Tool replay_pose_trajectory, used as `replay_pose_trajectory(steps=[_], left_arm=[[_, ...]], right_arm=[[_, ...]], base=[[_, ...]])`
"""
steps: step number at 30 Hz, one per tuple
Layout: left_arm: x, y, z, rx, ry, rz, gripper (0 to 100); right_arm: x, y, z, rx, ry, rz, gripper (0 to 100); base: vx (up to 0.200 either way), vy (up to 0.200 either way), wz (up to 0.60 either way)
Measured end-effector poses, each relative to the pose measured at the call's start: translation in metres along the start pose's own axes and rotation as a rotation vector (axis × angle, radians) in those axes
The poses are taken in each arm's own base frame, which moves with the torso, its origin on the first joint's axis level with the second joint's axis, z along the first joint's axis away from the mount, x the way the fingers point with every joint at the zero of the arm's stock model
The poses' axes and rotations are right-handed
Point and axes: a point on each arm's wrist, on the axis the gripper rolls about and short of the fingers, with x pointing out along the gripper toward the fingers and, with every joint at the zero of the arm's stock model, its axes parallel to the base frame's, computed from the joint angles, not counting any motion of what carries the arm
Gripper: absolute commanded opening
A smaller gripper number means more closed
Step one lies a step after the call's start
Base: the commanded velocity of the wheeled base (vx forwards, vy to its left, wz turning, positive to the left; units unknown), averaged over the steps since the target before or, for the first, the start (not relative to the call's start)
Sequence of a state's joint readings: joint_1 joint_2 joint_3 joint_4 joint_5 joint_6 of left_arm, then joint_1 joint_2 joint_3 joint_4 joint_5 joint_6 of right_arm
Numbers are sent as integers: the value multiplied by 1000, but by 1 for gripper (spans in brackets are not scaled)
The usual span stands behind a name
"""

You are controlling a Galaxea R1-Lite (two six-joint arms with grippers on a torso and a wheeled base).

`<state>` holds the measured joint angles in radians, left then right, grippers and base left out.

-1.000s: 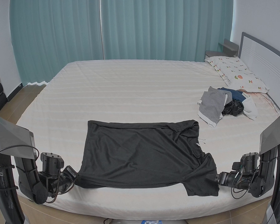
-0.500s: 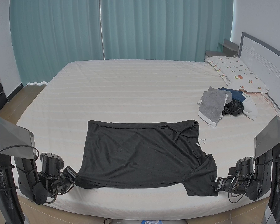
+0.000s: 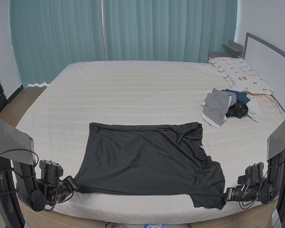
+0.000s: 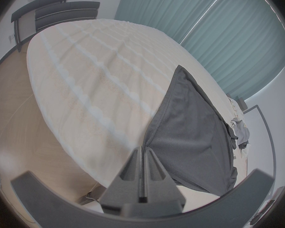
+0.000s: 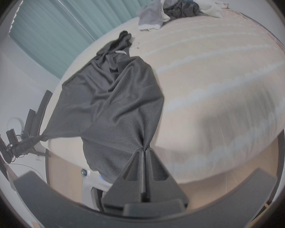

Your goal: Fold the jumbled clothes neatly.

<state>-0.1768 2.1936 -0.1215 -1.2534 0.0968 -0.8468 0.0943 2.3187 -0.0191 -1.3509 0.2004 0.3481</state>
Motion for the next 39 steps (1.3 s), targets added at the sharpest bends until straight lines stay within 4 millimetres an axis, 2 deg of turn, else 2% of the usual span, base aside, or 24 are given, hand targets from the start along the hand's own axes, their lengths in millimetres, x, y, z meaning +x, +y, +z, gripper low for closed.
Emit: replay_pose_trajectory(steps=[12,20,26,38,39], left_arm=[[-11,18,-11,169,57,70,0],[-7,28,-20,208,114,129,0],[-8,39,-29,271,200,236,0],[-9,43,-33,304,230,283,0],[-9,43,-33,305,232,285,100]], right_arm=[[-20,1,-12,-88,156,-35,0],[-23,2,-19,-122,218,-49,0],[-23,3,-22,-160,247,-64,0],[-21,10,-30,-219,286,-93,0],[-20,11,-30,-223,284,-96,100]], base=[[0,0,0],[0,0,0],[0,0,0],[0,0,0],[0,0,0]])
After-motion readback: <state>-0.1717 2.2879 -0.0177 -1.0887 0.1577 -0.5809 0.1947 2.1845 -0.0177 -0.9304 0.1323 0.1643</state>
